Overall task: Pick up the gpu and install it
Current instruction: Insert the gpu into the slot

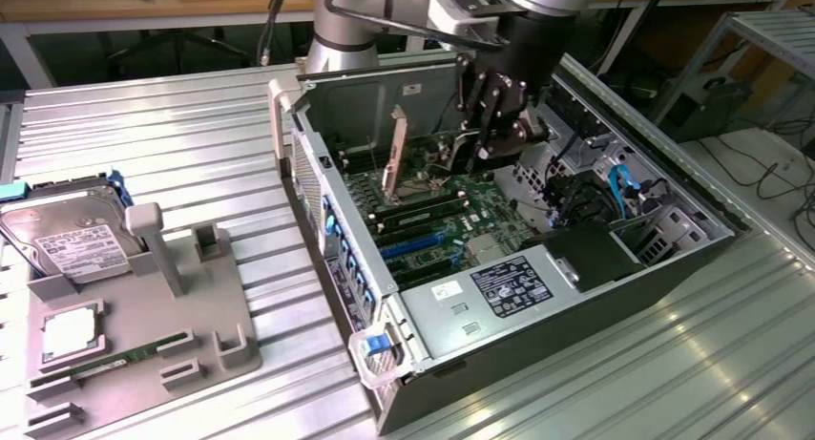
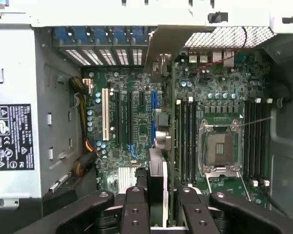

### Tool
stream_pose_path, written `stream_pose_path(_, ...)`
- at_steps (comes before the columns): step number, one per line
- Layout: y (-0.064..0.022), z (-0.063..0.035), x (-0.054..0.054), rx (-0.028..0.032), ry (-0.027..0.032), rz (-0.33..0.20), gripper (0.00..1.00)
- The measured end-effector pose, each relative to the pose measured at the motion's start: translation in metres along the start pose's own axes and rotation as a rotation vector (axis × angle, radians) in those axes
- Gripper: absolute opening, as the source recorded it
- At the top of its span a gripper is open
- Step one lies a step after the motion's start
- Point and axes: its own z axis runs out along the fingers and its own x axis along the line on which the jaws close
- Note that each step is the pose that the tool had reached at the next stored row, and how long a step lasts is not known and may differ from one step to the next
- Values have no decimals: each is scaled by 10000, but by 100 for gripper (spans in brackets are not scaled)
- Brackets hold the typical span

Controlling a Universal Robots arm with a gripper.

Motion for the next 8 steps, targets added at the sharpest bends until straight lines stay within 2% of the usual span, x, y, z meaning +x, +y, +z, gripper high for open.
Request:
stream_pose_path(1, 29, 127, -11, 1, -1, 33, 27)
stream_pose_path(2, 40, 166, -43, 167, -9, 29, 27)
stream_pose_path(3, 52, 189, -89, 253, -12, -13, 27)
stream_pose_path(8, 67, 250, -100, 306, -7, -302, 27)
